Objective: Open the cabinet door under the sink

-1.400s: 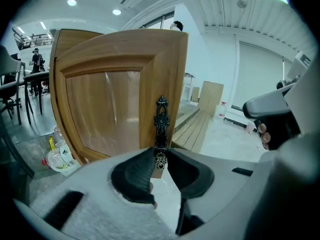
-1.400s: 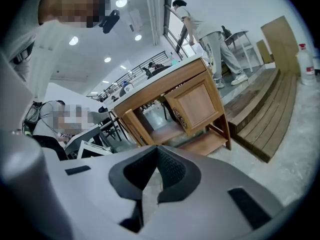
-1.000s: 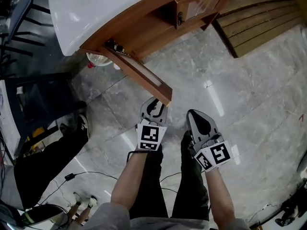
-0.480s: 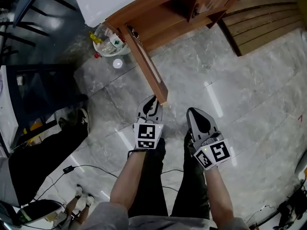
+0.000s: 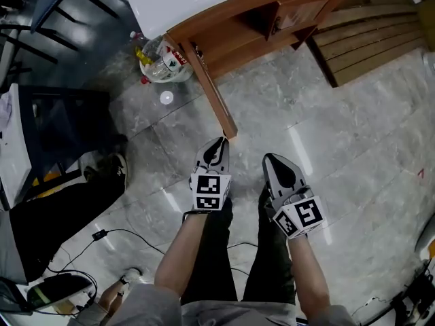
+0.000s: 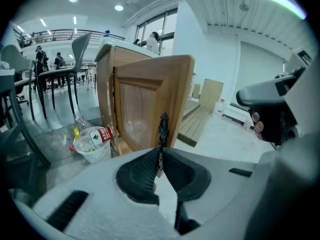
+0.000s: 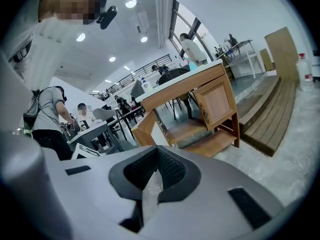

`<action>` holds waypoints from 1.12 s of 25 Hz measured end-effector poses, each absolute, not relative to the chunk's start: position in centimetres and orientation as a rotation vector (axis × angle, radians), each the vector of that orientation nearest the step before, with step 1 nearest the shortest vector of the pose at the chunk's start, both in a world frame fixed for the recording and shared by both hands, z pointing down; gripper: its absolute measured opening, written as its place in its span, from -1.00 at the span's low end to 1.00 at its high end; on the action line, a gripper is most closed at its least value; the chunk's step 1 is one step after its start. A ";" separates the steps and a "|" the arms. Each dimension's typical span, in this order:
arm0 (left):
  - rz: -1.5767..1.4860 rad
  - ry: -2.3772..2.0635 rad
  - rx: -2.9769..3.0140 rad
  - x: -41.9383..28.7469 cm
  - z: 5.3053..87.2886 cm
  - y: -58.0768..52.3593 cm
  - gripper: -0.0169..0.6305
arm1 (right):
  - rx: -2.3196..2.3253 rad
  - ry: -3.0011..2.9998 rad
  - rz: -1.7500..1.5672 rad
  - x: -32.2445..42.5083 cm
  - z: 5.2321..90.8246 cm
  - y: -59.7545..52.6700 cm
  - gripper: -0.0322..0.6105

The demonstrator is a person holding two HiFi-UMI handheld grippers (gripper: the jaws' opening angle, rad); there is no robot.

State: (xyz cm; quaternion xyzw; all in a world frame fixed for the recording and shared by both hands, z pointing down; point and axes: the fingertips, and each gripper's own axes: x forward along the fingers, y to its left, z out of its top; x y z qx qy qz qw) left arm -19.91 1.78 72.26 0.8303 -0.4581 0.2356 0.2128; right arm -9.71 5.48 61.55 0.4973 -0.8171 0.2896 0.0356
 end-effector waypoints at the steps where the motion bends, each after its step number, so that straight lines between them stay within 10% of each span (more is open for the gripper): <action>1: 0.653 -1.274 2.300 -20.0 71.6 2.0 -0.87 | 1.525 -2.514 0.888 -9.7 61.0 5.4 -0.87; 28: 0.260 -1.285 2.578 -15.0 34.7 2.9 -0.92 | 1.539 -2.695 0.632 -7.2 34.3 3.8 -0.87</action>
